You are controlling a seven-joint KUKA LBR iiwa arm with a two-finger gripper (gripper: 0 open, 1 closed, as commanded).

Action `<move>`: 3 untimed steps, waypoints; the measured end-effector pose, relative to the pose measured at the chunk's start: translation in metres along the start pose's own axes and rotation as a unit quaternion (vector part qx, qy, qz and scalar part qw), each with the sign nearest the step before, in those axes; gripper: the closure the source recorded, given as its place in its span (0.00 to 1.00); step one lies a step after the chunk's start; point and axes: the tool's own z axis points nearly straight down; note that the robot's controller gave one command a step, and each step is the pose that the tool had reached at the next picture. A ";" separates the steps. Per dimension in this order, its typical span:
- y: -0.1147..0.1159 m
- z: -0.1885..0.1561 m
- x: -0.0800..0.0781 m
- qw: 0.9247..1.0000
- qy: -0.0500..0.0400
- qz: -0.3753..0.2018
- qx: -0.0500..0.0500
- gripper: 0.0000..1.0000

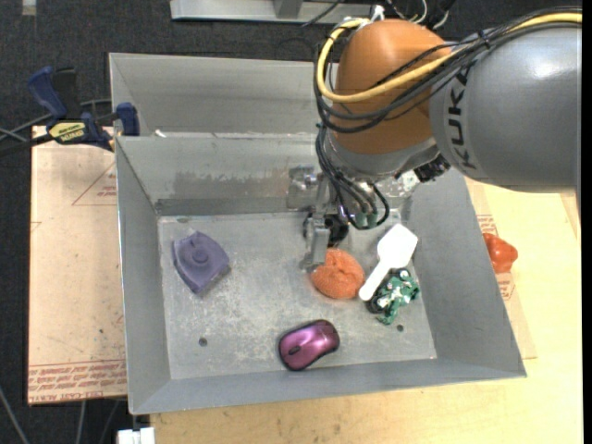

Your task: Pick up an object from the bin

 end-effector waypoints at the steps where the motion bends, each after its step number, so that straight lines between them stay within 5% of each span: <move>1: 0.000 -0.005 -0.001 1.000 -0.004 0.001 0.000 0.00; 3: -0.025 0.055 0.007 1.000 -0.003 -0.015 0.000 0.00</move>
Offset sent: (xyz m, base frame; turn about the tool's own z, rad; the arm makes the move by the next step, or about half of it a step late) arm -0.0239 -0.0623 -0.1396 -0.0695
